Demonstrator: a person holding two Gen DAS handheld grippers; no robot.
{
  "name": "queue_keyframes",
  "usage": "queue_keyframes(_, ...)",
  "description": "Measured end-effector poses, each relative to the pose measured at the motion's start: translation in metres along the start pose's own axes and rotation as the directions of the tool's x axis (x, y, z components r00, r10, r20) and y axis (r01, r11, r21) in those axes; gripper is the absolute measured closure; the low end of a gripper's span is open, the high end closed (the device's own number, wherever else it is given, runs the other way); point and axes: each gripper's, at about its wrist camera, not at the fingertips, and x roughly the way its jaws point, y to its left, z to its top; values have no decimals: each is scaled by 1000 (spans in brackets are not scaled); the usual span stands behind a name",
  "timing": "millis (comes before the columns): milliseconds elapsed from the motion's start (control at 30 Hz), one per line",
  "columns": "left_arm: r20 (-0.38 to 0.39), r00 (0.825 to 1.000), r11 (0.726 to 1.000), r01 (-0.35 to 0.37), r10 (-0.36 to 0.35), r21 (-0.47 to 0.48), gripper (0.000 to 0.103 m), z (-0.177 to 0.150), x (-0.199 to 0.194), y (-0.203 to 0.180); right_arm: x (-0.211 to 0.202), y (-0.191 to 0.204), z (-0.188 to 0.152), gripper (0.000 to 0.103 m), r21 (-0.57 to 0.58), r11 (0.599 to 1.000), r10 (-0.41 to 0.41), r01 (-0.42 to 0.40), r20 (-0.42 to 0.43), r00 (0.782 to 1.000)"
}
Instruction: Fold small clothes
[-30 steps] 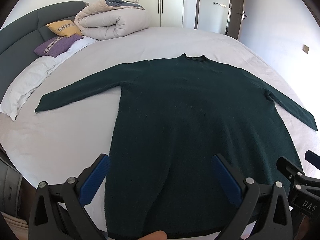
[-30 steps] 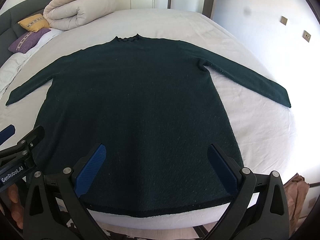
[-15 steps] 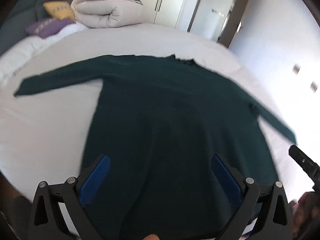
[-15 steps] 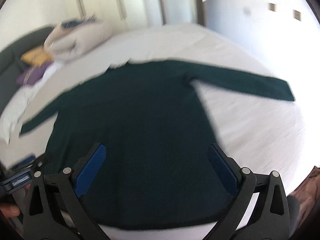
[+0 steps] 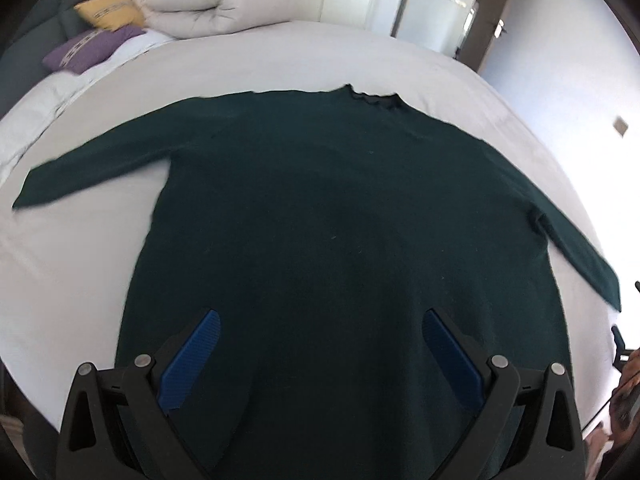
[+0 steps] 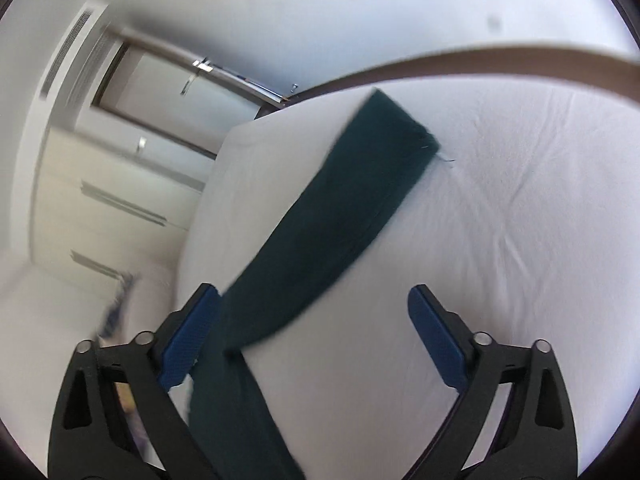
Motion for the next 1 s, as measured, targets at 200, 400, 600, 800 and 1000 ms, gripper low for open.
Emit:
queue_keyframes(200,-4,988,988,156,-156,-4,9,24,16,-18,37,-22,33,39,120,992,41,-42,12,999)
queue_keyframes(400,-19,966,966,258,-258,-8,13,44,30,-31,63,-23,42,39,196,978,54,-65,60,997)
queue_keyframes(600,-46,949,950,314,-313,6,25,57,48,-38,82,-14,70,77,165,986,3,-12,56,998)
queue_keyframes(800,-56,909,911,413,-413,-16,37,88,60,-47,125,74,38,95,-200,973,-117,114,-4,993)
queue_keyframes(1000,-42,829,829,553,-557,-79,35,129,67,-54,176,232,-74,96,-761,645,-155,65,-47,987)
